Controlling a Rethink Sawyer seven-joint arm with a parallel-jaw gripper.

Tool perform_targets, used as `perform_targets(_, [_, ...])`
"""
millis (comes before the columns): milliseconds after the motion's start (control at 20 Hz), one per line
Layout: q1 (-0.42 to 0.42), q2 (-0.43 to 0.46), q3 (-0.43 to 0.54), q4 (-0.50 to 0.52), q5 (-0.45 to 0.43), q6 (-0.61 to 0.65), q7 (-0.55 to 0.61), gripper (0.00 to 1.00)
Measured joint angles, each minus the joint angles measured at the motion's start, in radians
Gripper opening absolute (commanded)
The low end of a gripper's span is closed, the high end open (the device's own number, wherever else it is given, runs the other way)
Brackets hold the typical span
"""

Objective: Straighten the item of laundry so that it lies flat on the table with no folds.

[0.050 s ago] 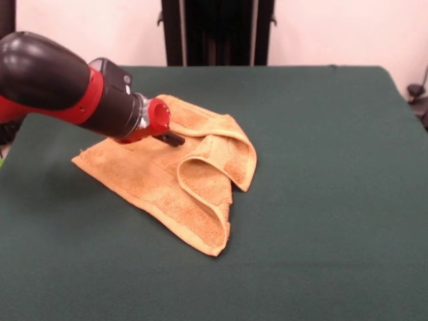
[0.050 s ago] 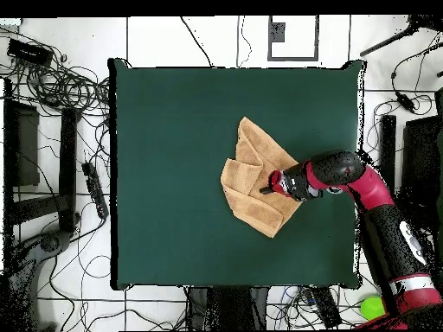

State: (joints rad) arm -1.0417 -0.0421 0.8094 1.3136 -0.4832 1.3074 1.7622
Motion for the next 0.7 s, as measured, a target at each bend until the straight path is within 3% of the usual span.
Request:
perform_targets(250, [0.0, 0.024, 0.0, 0.005, 0.035, 0.001, 0.0, 0.0])
perform_targets(700, [0.005, 0.055, 0.0, 0.006, 0.019, 0.002, 0.0, 0.0])
